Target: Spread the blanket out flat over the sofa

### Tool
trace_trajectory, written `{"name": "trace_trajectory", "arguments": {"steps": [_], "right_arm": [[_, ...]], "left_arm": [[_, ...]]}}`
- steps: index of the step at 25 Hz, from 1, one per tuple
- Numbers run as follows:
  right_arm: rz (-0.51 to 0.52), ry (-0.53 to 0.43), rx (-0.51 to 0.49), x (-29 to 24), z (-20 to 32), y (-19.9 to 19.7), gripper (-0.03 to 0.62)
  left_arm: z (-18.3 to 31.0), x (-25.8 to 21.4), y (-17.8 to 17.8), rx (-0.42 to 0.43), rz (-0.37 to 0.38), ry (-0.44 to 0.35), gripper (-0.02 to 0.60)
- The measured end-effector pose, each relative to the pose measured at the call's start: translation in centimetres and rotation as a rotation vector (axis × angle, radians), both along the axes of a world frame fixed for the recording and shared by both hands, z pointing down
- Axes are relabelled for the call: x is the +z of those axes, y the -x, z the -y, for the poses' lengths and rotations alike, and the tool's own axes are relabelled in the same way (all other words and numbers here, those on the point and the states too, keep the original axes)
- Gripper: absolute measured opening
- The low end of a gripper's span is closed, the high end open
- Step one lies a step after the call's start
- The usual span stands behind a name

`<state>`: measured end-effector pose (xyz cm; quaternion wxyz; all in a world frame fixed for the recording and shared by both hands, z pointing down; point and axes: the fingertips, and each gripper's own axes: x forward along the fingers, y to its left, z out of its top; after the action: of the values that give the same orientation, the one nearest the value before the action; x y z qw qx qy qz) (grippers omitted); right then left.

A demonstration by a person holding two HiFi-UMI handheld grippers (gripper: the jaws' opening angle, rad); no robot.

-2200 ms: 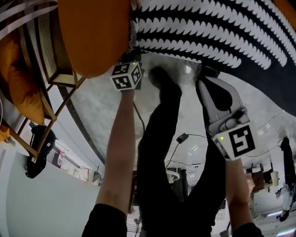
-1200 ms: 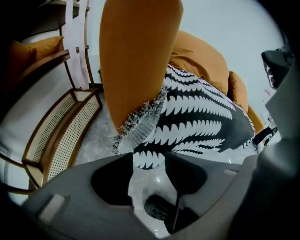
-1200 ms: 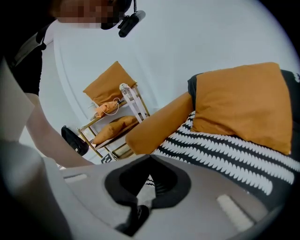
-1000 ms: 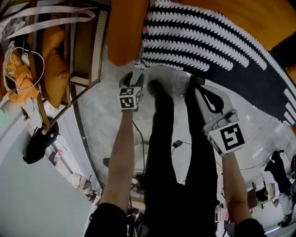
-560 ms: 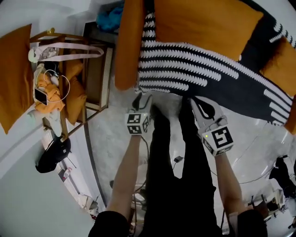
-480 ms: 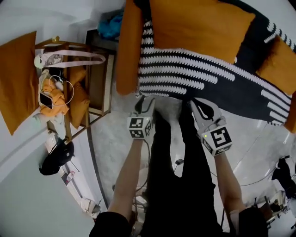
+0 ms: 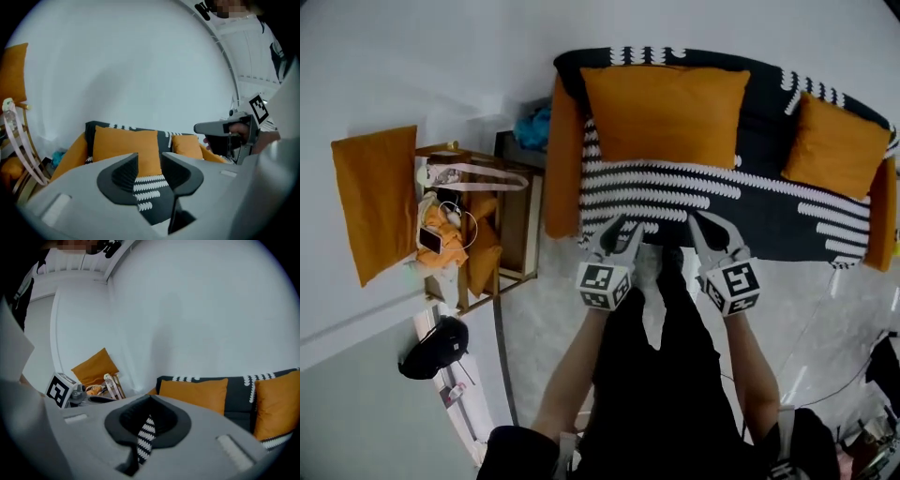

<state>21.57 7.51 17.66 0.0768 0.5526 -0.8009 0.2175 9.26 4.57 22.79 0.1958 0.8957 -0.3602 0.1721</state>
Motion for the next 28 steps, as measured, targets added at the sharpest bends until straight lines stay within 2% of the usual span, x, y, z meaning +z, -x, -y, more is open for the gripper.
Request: {"name": "trace_trajectory", "arguments": {"steps": [3,6,9,12,16,20,28], "right_arm": [[0.037,-0.064,0.031,-3.5,0.2,-1.9,0.002],[0.056,-0.097,0.063,-6.5,0.3,-3.3,0.001],[0.073,-0.108,0.08,-8.7,0.5,-3.5,0.0],[0.076,-0.108,0.086,-10.2,0.8,-2.8,0.001],[0.036,-0.125,0.117,-12.1,1.2,-0.9,0.002],[0.018,-0.143,0.166,-13.7,1.3,1.0,0.002],[-0.041,-0.175,0.219,-15.5,1.5,4.5,0.002]], "left_arm": [[0.0,-4.4,-2.4,0.025,-0.021,-0.056,0.116],[-0.4,-7.9,-4.2,0.054,-0.053,-0.082,0.101],[-0.1,-10.9,-5.0,0.095,-0.064,-0.127,0.058],[0.8,-13.4,-5.5,0.136,-0.082,-0.165,0.043],[2.2,-16.1,-5.2,0.201,-0.1,-0.197,0.011],[3.3,-18.8,-3.9,0.244,-0.14,-0.2,0.011],[4.7,-21.4,-1.5,0.34,-0.152,-0.223,0.011]]}}
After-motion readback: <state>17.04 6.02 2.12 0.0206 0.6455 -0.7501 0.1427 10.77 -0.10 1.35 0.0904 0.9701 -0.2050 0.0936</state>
